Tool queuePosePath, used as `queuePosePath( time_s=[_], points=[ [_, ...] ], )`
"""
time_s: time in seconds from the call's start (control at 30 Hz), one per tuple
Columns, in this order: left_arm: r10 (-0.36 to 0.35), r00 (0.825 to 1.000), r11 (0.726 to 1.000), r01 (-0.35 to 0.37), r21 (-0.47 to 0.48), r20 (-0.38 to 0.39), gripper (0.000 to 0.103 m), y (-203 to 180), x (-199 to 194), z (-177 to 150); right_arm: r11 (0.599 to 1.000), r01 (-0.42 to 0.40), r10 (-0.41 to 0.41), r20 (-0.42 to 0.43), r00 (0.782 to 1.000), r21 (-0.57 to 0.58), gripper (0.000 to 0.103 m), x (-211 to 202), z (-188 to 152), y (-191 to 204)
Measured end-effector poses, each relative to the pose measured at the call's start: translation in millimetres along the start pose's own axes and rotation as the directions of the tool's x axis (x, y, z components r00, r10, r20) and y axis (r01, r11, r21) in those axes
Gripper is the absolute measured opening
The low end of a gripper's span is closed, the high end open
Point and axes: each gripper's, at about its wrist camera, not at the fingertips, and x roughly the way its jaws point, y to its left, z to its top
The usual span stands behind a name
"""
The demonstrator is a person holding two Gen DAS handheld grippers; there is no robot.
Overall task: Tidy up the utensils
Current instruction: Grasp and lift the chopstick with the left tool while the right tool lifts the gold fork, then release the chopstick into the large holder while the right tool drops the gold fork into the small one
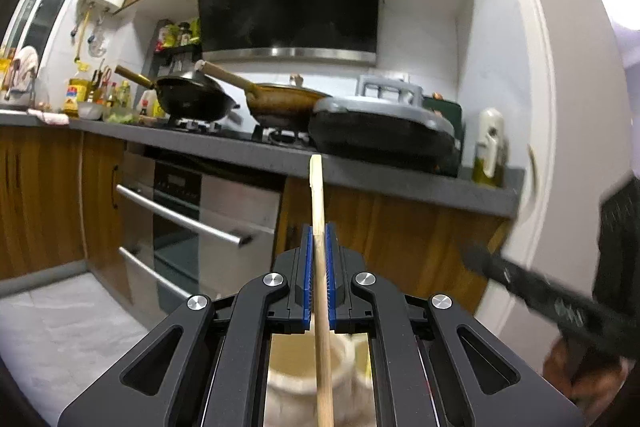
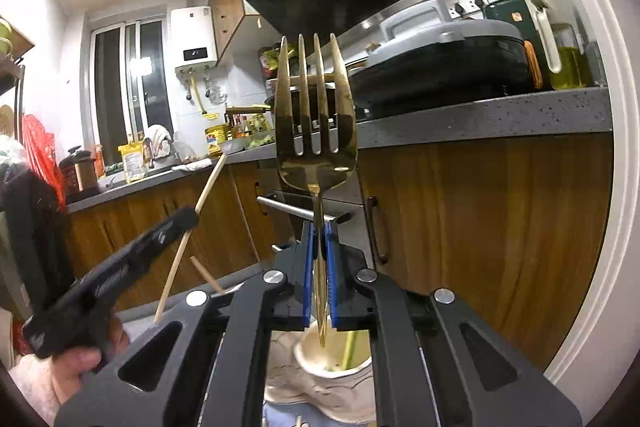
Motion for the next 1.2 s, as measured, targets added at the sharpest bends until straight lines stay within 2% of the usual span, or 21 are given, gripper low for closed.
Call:
queuePosePath(
  time_s=[0.1,0.27,0.47,0.8,1.1,1.2],
  points=[
    [0.027,1.0,1.0,-0.027,-0.006,0.014,0.006,1,25,4,1.0,0.006,-0.006,0.005,1.0,0.015,0.006,5,-1,-12],
    [0.084,0.996,0.996,-0.084,0.019,0.014,0.006,1,57,-3,0.998,-0.009,0.012,-0.054,0.998,0.06,0.006,23,-14,-27],
    [0.128,0.992,0.988,-0.129,0.085,0.021,0.006,-2,69,-13,0.999,-0.005,0.009,-0.086,0.996,0.048,0.006,36,-25,-27],
    [0.091,0.996,0.992,-0.091,0.085,0.0,0.007,1,54,-26,0.999,-0.007,0.013,-0.157,0.988,0.041,0.006,49,-31,-24],
    [0.072,0.997,0.983,-0.064,0.173,-0.037,0.007,-6,24,-42,0.999,-0.014,0.022,-0.192,0.981,0.047,0.006,55,-34,-27],
    [0.079,0.996,0.972,-0.069,0.224,-0.038,0.007,-11,16,-49,0.999,-0.012,0.02,-0.205,0.979,0.041,0.006,56,-36,-27]
  ],
)
